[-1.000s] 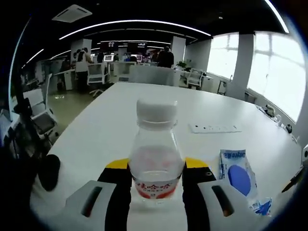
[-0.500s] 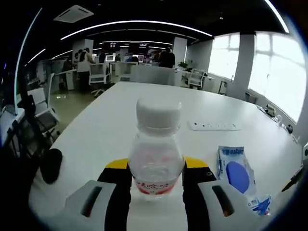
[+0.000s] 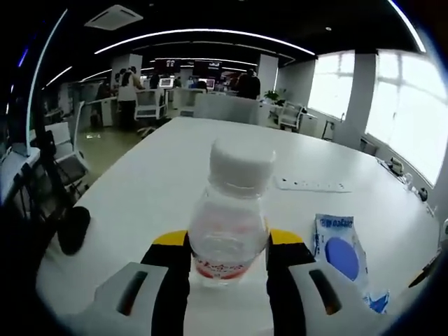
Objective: Arrange the tabletop items into an orderly group along one side of the table until the central work area is clear of visible clutter.
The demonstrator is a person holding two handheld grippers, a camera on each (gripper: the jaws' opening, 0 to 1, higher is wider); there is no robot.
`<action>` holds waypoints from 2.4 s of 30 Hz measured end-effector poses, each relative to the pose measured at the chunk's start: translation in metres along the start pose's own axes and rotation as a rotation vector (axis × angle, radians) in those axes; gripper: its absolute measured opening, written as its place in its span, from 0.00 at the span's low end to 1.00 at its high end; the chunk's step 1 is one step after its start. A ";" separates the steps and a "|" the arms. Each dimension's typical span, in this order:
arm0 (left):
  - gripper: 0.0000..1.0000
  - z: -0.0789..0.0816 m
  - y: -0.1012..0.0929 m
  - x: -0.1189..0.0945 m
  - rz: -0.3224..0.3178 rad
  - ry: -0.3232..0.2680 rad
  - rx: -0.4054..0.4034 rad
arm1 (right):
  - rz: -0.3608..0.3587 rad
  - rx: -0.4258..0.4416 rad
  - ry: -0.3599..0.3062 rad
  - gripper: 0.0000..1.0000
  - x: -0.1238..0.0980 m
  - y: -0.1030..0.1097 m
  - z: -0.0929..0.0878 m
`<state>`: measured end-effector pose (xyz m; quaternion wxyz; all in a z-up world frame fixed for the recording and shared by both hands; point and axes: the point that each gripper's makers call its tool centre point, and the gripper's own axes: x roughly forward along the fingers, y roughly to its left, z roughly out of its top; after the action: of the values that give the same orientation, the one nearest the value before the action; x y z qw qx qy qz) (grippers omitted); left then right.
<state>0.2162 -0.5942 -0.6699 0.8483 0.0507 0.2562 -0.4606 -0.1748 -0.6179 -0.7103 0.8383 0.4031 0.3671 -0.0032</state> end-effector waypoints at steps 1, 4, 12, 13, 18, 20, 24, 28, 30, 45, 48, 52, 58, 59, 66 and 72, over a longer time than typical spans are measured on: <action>0.41 0.000 -0.001 -0.002 0.001 0.000 -0.005 | 0.000 0.000 0.000 0.58 0.000 0.000 0.000; 0.42 0.001 0.000 -0.008 0.007 -0.008 -0.014 | -0.003 0.002 -0.007 0.58 -0.001 -0.001 0.001; 0.49 -0.001 0.000 -0.026 -0.003 -0.005 -0.015 | 0.028 -0.023 -0.021 0.58 0.002 0.008 0.005; 0.52 -0.001 0.000 -0.028 -0.009 -0.009 -0.022 | 0.031 -0.026 -0.021 0.58 0.001 0.009 0.004; 0.54 -0.006 -0.003 -0.043 -0.016 -0.016 -0.014 | 0.041 -0.035 -0.025 0.58 -0.002 0.010 0.000; 0.55 -0.010 -0.004 -0.050 -0.012 -0.013 -0.013 | 0.042 -0.034 -0.028 0.58 -0.003 0.009 -0.001; 0.56 -0.019 -0.006 -0.061 -0.016 -0.006 -0.018 | 0.044 -0.027 -0.043 0.57 -0.009 0.006 -0.003; 0.58 -0.029 -0.007 -0.073 -0.004 -0.002 -0.024 | 0.061 -0.011 -0.061 0.58 -0.014 0.008 -0.003; 0.58 -0.032 -0.010 -0.079 -0.005 -0.012 -0.037 | 0.073 -0.041 -0.068 0.58 -0.018 0.013 -0.001; 0.58 -0.067 -0.028 -0.124 0.005 -0.030 -0.098 | -0.062 -0.467 -0.102 0.63 -0.039 0.024 0.014; 0.58 -0.074 -0.029 -0.130 0.011 -0.027 -0.133 | -0.072 -0.490 -0.106 0.63 -0.042 0.026 0.015; 0.58 -0.079 -0.033 -0.133 0.014 -0.018 -0.136 | -0.075 -0.514 -0.104 0.63 -0.046 0.029 0.016; 0.59 -0.083 -0.039 -0.132 0.012 0.001 -0.124 | -0.073 -0.538 -0.116 0.64 -0.056 0.035 0.015; 0.59 -0.083 -0.040 -0.132 0.003 0.010 -0.098 | -0.072 -0.535 -0.118 0.64 -0.057 0.035 0.014; 0.77 -0.093 -0.055 -0.125 -0.136 0.178 0.292 | -0.081 -0.518 -0.119 0.63 -0.066 0.030 0.005; 0.81 -0.093 -0.047 -0.118 -0.192 0.278 0.504 | -0.092 -0.491 -0.123 0.63 -0.071 0.025 0.002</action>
<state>0.0897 -0.5014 -0.6865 0.7183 0.2976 0.2514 -0.5764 -0.2177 -0.6233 -0.6487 0.9308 0.1692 0.3231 0.0236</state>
